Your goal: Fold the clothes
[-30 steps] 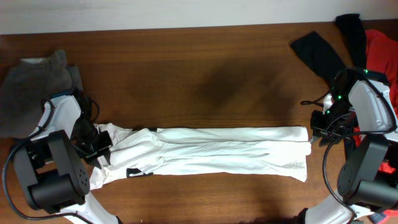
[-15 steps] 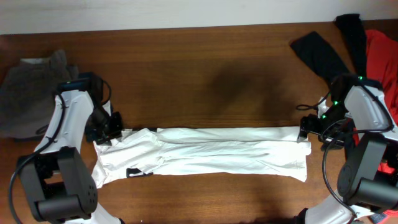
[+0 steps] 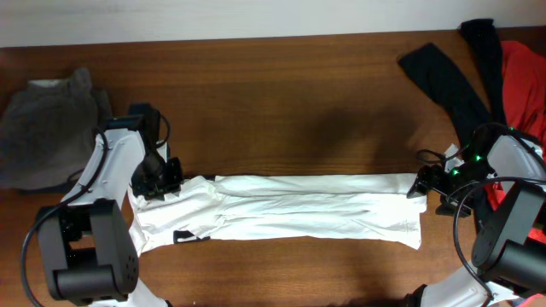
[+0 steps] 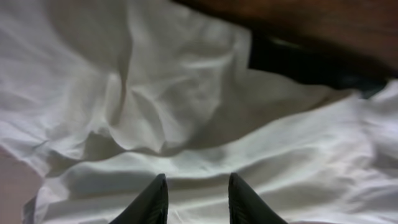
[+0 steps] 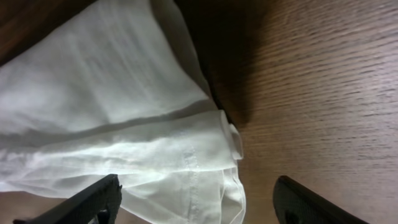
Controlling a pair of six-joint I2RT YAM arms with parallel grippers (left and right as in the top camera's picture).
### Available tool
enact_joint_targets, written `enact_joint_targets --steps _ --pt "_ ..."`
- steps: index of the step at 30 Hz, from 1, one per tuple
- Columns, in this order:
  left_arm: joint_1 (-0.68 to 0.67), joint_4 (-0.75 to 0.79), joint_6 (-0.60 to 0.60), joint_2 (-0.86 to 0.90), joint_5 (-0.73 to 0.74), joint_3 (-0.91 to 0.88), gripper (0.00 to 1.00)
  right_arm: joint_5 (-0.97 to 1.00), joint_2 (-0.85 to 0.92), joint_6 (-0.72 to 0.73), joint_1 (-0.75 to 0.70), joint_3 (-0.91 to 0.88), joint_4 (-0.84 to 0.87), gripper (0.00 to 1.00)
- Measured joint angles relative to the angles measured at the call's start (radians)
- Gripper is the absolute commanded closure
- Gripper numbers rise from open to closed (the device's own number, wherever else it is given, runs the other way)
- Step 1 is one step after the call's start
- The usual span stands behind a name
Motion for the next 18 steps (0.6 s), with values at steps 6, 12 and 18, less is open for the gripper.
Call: enact_joint_targets --steps 6,12,18 --pt "0.0 0.061 0.0 0.0 -0.006 -0.107 0.66 -0.011 0.0 -0.002 0.0 -0.042 0.035 0.16" --pt "0.0 0.129 0.0 0.0 -0.009 -0.186 0.61 -0.028 0.0 -0.002 0.0 -0.111 0.08 0.16" --pt "0.0 0.136 0.0 0.0 -0.009 -0.191 0.59 -0.126 0.0 -0.002 0.0 -0.138 0.09 0.16"
